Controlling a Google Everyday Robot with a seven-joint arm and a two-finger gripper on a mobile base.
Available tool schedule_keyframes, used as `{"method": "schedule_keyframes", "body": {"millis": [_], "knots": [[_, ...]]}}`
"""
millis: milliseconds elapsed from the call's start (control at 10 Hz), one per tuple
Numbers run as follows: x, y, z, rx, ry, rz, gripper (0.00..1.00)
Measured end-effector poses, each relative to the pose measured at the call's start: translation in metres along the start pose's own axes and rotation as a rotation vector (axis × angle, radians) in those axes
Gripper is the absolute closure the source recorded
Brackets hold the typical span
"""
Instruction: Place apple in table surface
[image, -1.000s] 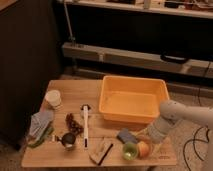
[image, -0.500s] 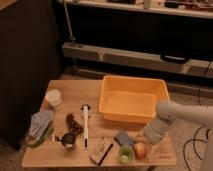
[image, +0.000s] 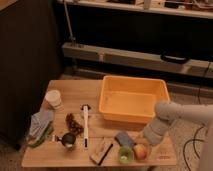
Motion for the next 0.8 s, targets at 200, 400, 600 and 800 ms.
{"method": "schedule_keyframes", "body": {"millis": [200, 400, 600, 800], "knots": [[-0.004, -0.003, 0.001, 0.003, -0.007, 0.018, 0.68], [-0.007, -0.004, 0.003, 0.009, -0.015, 0.035, 0.89], [-0.010, -0.004, 0.003, 0.006, -0.026, 0.049, 1.00], [-0.014, -0.006, 0.001, 0.004, -0.038, 0.066, 1.00]]}}
